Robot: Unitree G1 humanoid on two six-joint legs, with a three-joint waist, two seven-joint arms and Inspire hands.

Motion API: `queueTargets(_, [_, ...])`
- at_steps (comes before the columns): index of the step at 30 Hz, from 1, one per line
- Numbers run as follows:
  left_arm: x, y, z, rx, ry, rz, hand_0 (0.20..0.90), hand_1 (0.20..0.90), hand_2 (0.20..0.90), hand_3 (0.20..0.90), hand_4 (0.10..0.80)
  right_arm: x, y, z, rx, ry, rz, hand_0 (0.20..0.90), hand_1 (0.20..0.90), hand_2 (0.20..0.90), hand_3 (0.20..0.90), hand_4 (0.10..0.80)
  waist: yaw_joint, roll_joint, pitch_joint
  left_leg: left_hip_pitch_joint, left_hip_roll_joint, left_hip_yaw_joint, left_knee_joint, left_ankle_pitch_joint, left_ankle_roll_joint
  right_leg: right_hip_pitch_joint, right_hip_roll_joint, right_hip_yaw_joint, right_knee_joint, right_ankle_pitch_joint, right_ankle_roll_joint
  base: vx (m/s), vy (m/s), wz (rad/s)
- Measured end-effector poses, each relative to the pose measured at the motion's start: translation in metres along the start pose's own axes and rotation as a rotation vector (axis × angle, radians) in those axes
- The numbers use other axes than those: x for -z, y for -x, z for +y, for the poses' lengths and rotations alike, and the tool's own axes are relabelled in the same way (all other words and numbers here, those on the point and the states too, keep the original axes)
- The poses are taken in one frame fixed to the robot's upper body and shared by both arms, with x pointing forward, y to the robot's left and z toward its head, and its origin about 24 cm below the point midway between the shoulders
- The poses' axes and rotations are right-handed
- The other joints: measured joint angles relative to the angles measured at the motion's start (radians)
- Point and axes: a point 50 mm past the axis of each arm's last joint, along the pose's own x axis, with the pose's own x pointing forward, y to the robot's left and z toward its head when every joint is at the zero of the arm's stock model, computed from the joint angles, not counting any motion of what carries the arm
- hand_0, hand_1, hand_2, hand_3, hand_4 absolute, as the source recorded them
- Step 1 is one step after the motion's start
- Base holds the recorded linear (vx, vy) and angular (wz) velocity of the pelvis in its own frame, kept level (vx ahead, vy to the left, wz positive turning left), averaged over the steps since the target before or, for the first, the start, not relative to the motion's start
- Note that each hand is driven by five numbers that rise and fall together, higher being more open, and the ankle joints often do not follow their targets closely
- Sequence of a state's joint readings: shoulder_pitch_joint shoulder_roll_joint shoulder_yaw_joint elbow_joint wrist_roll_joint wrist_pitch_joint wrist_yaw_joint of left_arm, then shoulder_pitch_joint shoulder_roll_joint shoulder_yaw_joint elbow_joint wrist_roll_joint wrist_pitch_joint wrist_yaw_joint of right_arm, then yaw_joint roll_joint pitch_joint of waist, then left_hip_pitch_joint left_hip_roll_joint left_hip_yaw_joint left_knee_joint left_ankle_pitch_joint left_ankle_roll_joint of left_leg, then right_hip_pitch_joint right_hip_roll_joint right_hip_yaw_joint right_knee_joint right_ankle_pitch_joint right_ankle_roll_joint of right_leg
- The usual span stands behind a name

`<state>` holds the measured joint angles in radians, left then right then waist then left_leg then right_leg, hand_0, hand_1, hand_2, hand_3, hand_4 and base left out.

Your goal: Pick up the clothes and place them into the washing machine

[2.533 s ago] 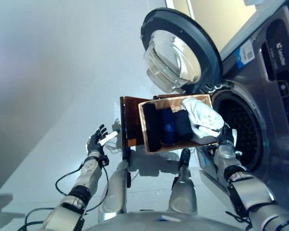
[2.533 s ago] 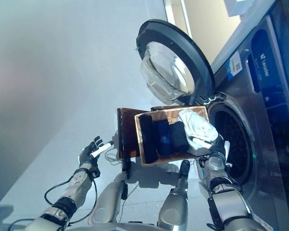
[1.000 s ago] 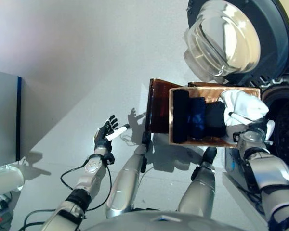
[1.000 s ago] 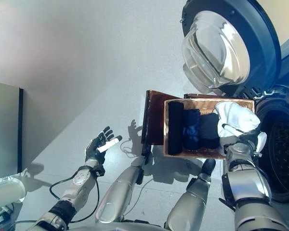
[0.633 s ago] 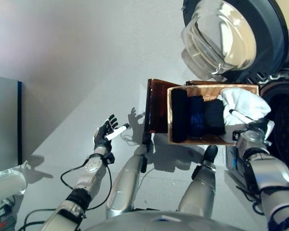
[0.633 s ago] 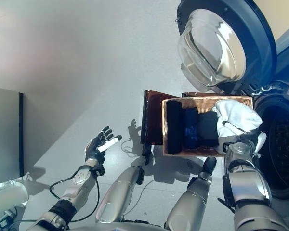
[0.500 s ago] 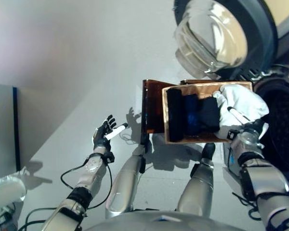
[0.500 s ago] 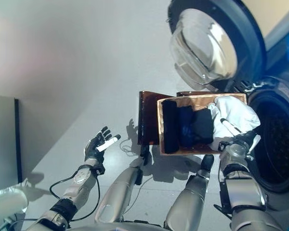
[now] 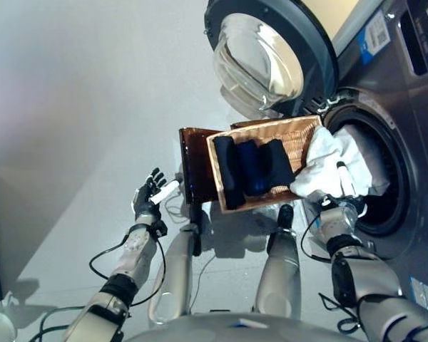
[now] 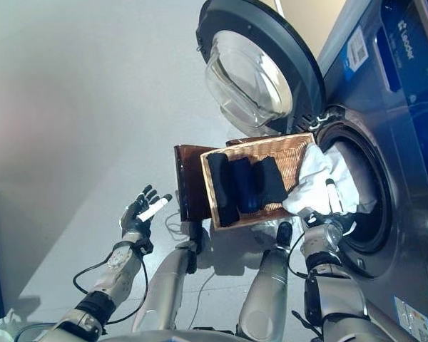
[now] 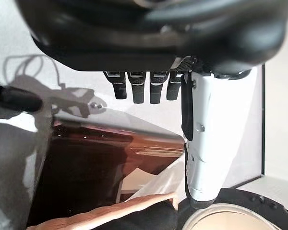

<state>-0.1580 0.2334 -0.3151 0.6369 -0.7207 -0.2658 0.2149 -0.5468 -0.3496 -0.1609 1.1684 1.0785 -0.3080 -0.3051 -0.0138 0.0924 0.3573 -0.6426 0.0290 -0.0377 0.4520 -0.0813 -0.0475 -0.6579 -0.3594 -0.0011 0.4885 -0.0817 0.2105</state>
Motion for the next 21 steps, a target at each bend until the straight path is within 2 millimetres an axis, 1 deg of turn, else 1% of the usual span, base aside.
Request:
queueTargets(2, [0.003, 0.002, 0.002, 0.0, 0.004, 0.012, 0.9, 0.9, 0.9, 0.9, 0.8, 0.004, 0.002, 0.005, -0.018, -0.01, 0.012, 0.2, 0.2, 0.2, 0.2, 0.3, 0.002, -0.007, 0.003, -0.019, 0.011, -0.001, 0.036, -0.013, -0.005, -0.022, 0.007, 0.009, 0.031, -0.008, -0.004, -0.016, -0.026, -0.09])
queueTargets(5, [0.007, 0.004, 0.003, 0.005, 0.005, 0.025, 0.9, 0.9, 0.9, 0.9, 0.8, 0.004, 0.003, 0.012, -0.035, -0.029, 0.016, 0.2, 0.2, 0.2, 0.2, 0.3, 0.001, -0.012, 0.006, -0.037, 0.013, -0.001, 0.056, -0.022, -0.005, -0.045, 0.009, 0.018, 0.06, -0.017, -0.006, -0.004, -0.009, -0.01])
queueTargets(10, [0.008, 0.005, 0.005, -0.001, 0.006, 0.03, 0.9, 0.9, 0.9, 0.9, 0.8, -0.002, 0.004, 0.027, -0.064, -0.098, -0.003, 0.2, 0.2, 0.2, 0.2, 0.3, 0.005, -0.021, 0.012, -0.072, 0.012, -0.002, 0.088, -0.028, -0.004, -0.081, 0.01, 0.028, 0.089, -0.019, -0.007, 0.0, 0.0, 0.0])
queueTargets(15, [0.008, 0.005, 0.005, 0.001, 0.004, 0.03, 0.9, 0.9, 0.9, 0.9, 0.8, -0.01, 0.004, 0.045, -0.072, -0.119, -0.02, 0.2, 0.2, 0.2, 0.2, 0.3, 0.022, -0.02, 0.023, -0.082, 0.011, -0.003, 0.097, -0.028, -0.003, -0.091, 0.009, 0.029, 0.098, -0.02, -0.007, 0.0, 0.0, 0.0])
queueTargets(19, [0.007, 0.006, 0.006, 0.004, -0.003, 0.025, 0.9, 0.9, 0.9, 0.9, 0.8, -0.024, 0.004, 0.062, -0.063, -0.24, -0.021, 0.2, 0.2, 0.2, 0.2, 0.3, 0.042, -0.009, 0.029, -0.09, 0.009, 0.0, 0.094, -0.028, -0.003, -0.102, 0.007, 0.032, 0.1, -0.02, -0.007, 0.0, 0.0, 0.0])
queueTargets(21, [0.005, 0.006, 0.005, 0.015, -0.012, 0.02, 0.9, 0.9, 0.9, 0.9, 0.8, -0.034, 0.002, 0.067, -0.018, -0.385, -0.011, 0.2, 0.2, 0.2, 0.2, 0.3, 0.057, 0.002, 0.034, -0.099, 0.007, 0.0, 0.097, -0.028, -0.003, -0.113, 0.004, 0.031, 0.106, -0.023, -0.01, 0.014, 0.014, 0.04])
